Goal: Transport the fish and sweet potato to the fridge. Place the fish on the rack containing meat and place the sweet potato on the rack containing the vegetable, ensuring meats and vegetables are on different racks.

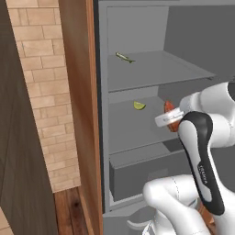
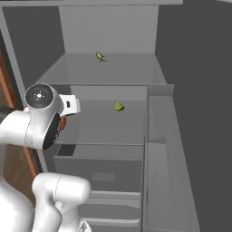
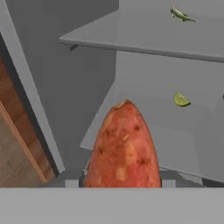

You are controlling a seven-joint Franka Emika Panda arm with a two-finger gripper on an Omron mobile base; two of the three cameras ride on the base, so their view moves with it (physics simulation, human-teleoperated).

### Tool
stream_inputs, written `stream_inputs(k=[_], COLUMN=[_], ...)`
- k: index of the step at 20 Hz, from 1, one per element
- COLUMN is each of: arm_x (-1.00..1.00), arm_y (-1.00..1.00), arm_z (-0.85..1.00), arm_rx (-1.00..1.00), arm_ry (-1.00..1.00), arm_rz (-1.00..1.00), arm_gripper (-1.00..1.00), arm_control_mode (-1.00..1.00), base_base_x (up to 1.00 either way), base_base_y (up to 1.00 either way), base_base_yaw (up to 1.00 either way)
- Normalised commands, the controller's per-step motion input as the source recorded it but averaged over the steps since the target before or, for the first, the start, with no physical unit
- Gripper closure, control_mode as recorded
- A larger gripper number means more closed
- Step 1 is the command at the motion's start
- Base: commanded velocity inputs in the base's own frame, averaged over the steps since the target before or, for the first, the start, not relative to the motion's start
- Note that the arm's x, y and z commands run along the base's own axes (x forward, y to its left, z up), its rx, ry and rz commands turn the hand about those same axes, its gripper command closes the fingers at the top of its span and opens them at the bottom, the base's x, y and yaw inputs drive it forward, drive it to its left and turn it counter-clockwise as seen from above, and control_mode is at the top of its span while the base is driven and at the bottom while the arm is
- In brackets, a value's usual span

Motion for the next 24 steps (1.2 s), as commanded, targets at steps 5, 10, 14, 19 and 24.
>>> stream_inputs(k=[5, 10, 14, 19, 24], arm_x=[0.76, 0.85, 0.74, 0.62, 0.58], arm_y=[-0.30, -0.10, -0.06, -0.05, -0.07], arm_z=[-0.55, -0.49, -0.39, -0.25, -0.31], arm_rx=[0.00, 0.00, 0.00, 0.00, 0.00], arm_ry=[0.03, 0.09, 0.04, 0.04, 0.02], arm_rz=[0.07, 0.02, 0.01, 0.00, 0.02], arm_gripper=[1.00, 1.00, 1.00, 1.00, 1.00], arm_control_mode=[-1.00, -1.00, -1.00, -1.00, -1.00], base_base_x=[0.00, 0.00, 0.00, 0.00, 0.00], base_base_y=[0.00, 0.00, 0.00, 0.00, 0.00], base_base_yaw=[0.00, 0.00, 0.00, 0.00, 0.00])
